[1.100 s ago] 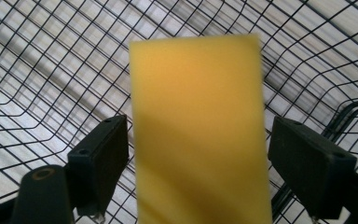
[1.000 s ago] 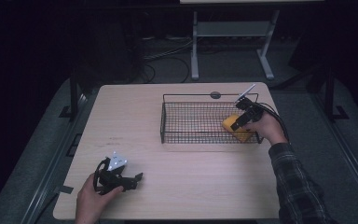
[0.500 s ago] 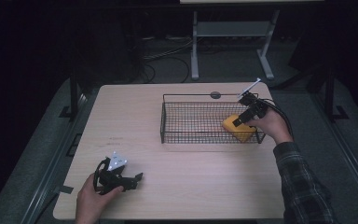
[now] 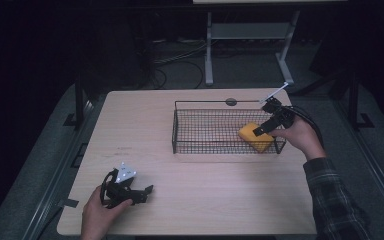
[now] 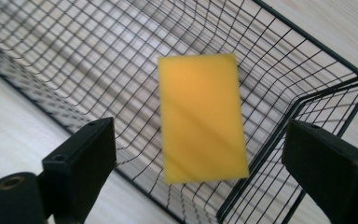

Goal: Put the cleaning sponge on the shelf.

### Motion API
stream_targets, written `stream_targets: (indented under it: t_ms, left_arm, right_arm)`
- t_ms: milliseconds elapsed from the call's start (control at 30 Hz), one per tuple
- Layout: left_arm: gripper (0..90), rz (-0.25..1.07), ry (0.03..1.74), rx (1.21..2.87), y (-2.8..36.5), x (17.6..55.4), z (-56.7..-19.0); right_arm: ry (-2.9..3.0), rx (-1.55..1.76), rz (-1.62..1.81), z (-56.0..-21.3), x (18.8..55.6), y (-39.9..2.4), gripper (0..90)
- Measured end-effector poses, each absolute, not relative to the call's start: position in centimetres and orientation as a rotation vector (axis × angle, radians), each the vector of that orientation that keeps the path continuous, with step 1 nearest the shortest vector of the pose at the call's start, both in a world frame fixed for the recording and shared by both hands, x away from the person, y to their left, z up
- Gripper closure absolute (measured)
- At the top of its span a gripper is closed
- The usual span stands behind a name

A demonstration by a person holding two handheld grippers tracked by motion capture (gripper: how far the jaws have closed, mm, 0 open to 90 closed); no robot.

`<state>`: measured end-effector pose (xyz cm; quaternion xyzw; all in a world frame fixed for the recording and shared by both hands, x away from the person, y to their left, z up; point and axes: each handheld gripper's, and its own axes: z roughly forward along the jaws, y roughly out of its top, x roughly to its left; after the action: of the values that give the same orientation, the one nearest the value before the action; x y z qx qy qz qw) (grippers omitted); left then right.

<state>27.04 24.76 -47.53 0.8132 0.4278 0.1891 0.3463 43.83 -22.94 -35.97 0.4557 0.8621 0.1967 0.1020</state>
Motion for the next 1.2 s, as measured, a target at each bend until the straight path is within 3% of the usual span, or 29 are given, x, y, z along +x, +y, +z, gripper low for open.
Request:
stream_targets:
  t_ms: [233, 700, 1200]
  left_arm:
    - [12.7, 0.49, 1.11, 2.11, 24.8, 27.0, -47.5]
    - [12.7, 0.491, 1.11, 2.11, 24.8, 27.0, -47.5]
    - [12.7, 0.491, 1.11, 2.11, 24.8, 27.0, -47.5]
  right_arm:
    - [2.543, 1.31, 0.63, -35.7, 41.6, -23.2, 2.7]
    - [2.516, 1.25, 0.679, -35.9, 37.0, -23.9, 2.5]
    - [2.488, 1.254, 0.728, -38.7, 33.4, -25.2, 2.6]
